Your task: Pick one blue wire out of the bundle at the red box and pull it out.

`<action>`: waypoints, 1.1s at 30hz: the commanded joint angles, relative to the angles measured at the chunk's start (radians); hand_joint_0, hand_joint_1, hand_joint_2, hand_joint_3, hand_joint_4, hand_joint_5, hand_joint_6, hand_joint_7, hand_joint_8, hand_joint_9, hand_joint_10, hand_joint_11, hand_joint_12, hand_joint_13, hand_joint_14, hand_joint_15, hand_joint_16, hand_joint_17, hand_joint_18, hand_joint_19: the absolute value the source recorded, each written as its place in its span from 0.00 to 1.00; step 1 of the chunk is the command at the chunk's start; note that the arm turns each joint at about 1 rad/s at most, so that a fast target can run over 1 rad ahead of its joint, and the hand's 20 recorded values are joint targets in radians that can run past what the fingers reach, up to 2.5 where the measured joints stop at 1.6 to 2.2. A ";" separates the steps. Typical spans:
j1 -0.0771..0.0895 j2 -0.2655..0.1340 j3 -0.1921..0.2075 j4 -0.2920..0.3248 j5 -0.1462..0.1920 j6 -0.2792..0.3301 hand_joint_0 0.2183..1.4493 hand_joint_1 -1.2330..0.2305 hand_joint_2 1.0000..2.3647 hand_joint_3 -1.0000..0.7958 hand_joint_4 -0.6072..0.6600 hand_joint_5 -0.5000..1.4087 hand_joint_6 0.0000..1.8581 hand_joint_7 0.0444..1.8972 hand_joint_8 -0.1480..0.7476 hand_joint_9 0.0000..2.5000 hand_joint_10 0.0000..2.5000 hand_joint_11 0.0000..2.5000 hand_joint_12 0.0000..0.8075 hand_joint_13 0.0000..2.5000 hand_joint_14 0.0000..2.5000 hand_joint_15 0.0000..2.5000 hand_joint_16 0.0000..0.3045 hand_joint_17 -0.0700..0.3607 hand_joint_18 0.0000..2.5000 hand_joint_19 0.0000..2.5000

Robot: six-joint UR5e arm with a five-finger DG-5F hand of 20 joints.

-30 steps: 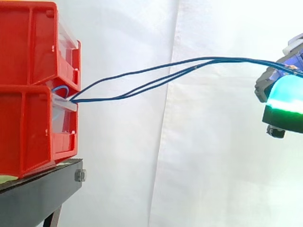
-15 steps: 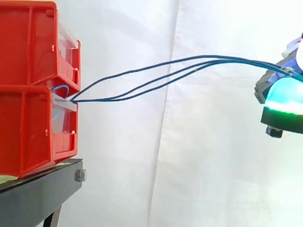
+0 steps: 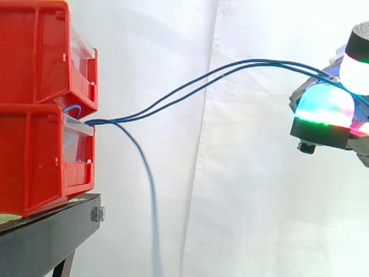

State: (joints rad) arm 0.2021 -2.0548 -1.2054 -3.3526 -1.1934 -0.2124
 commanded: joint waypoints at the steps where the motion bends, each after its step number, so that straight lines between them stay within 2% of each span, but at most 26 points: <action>1: 0.002 -0.001 0.001 0.001 0.000 0.004 0.42 0.21 0.00 0.29 0.61 0.17 0.53 0.41 0.54 0.39 0.00 0.30 0.50 0.43 0.01 0.25 0.16 0.41 0.42 0.22; 6: 0.002 0.001 0.001 -0.004 -0.008 0.008 0.36 0.23 0.00 0.28 0.62 0.17 0.53 0.41 0.54 0.38 0.00 0.30 0.50 0.42 0.01 0.26 0.16 0.41 0.41 0.23; 8: 0.002 0.001 0.001 -0.002 -0.008 0.008 0.33 0.27 0.00 0.28 0.62 0.17 0.52 0.42 0.55 0.39 0.00 0.30 0.51 0.42 0.01 0.26 0.16 0.41 0.40 0.24; 18: 0.005 0.001 0.000 -0.004 -0.008 0.018 0.31 0.35 0.00 0.31 0.61 0.18 0.51 0.47 0.56 0.42 0.00 0.29 0.51 0.43 0.01 0.26 0.16 0.42 0.40 0.25; 25: 0.005 -0.001 0.000 -0.008 -0.008 0.025 0.34 0.31 0.01 0.37 0.58 0.19 0.51 0.51 0.57 0.44 0.01 0.30 0.51 0.43 0.01 0.26 0.16 0.41 0.41 0.24; 30: 0.007 -0.001 0.000 -0.008 -0.008 0.030 0.39 0.25 0.00 0.32 0.55 0.19 0.52 0.50 0.55 0.43 0.01 0.30 0.50 0.43 0.01 0.26 0.15 0.41 0.41 0.24; 33: 0.010 -0.001 0.000 -0.008 -0.008 0.042 0.33 0.29 0.00 0.29 0.58 0.20 0.51 0.50 0.55 0.44 0.01 0.30 0.50 0.43 0.01 0.26 0.15 0.41 0.41 0.24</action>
State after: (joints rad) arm 0.2096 -2.0549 -1.2055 -3.3609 -1.2011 -0.1789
